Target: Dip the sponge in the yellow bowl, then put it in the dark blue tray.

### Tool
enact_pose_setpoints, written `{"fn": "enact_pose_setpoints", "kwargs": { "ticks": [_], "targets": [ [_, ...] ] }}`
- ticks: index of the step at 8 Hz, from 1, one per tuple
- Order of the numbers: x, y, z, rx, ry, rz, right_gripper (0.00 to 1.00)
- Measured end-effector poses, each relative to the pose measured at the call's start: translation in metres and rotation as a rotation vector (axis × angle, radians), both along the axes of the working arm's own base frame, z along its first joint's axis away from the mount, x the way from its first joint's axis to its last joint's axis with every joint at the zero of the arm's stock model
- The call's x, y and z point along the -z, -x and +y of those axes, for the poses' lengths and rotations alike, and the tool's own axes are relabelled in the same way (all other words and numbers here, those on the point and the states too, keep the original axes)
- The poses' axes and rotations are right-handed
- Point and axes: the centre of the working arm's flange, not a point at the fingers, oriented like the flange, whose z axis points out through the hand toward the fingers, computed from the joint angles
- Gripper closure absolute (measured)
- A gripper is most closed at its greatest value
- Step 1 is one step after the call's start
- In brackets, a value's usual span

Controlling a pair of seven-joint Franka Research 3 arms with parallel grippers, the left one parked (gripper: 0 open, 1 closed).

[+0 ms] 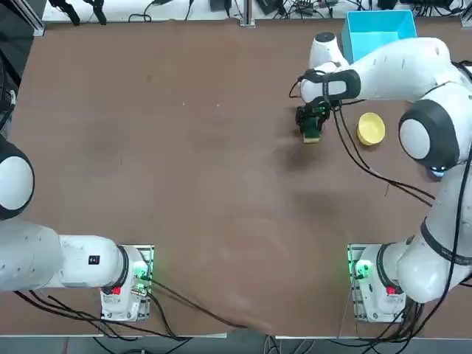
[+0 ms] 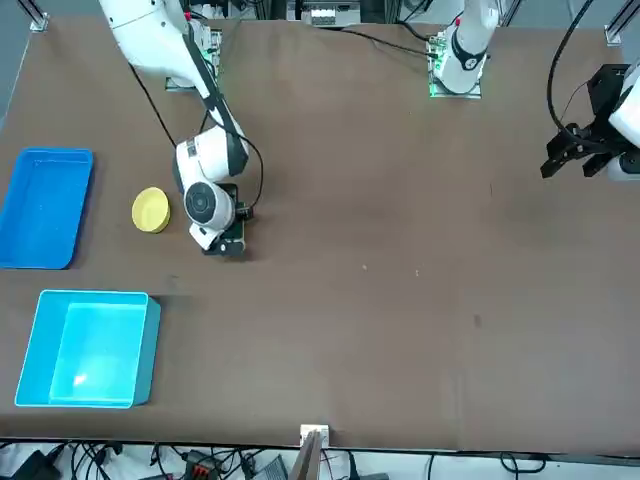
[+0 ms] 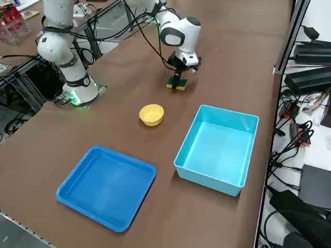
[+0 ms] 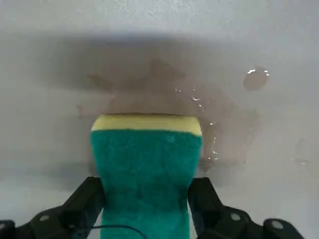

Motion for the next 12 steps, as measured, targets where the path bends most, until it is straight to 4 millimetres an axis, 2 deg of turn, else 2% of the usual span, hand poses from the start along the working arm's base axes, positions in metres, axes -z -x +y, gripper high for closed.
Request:
{"fn": "enact_pose_setpoints", "kwargs": {
  "ticks": [3,6,7,9,10,12],
  "targets": [
    [0.003,0.000,-0.001,0.002,0.002,0.001,0.04],
    [-0.003,-0.003,-0.003,0.009,0.006,0.013,0.25],
    [-0.009,-0.006,-0.011,0.022,0.019,0.037,0.25],
    [-0.041,-0.020,-0.044,0.032,0.029,0.119,0.26],
    [-0.065,-0.025,-0.072,0.027,0.018,0.171,0.26],
    [-0.104,-0.025,-0.148,0.036,-0.031,0.276,0.26]
  ]
}}
